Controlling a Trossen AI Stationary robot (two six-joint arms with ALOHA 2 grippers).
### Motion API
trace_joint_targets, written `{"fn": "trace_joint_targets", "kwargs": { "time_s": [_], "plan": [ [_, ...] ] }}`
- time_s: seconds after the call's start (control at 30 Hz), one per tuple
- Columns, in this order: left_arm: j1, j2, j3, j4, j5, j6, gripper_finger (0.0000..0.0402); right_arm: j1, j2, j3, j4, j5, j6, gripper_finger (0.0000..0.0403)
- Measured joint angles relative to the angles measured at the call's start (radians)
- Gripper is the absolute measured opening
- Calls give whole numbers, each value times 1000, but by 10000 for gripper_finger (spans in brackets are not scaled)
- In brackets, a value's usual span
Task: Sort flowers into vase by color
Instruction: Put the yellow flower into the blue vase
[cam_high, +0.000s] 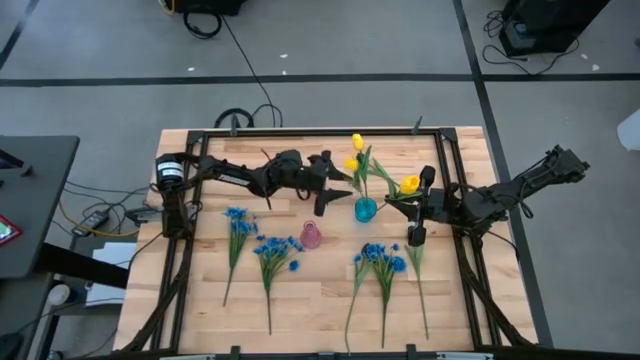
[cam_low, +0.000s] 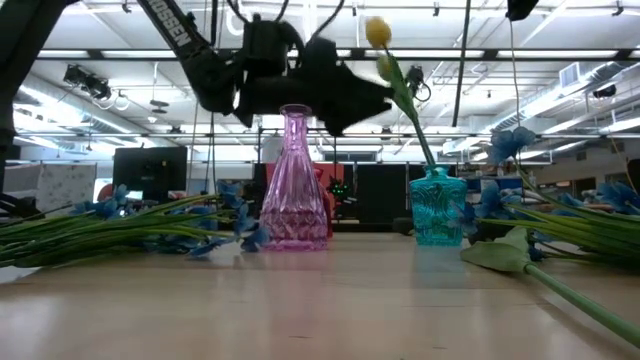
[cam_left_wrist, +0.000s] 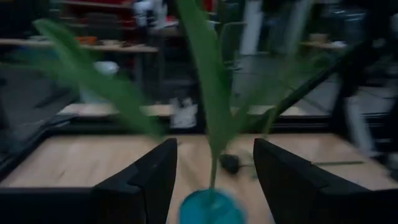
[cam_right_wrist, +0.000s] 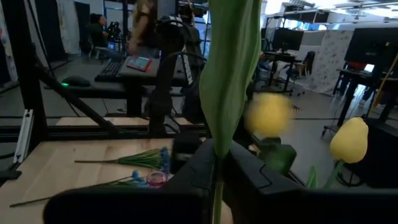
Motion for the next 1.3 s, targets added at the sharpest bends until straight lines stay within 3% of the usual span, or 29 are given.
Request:
{"fn": "trace_joint_targets", "kwargs": {
  "time_s": [0.17,0.4,0.97,1.3],
  "plan": [
    [-12,65,3,68,-72,23,218,0,8,0,-11,0,2,36],
    [-14,163,3,178,-85,18,218,0,12,0,-15,0,13,36],
    [-26,196,3,106,-57,50,219,-40,28,0,-15,-1,17,36],
    [-79,196,3,99,-154,83,223,-45,44,0,-6,-2,24,36]
  ]
}}
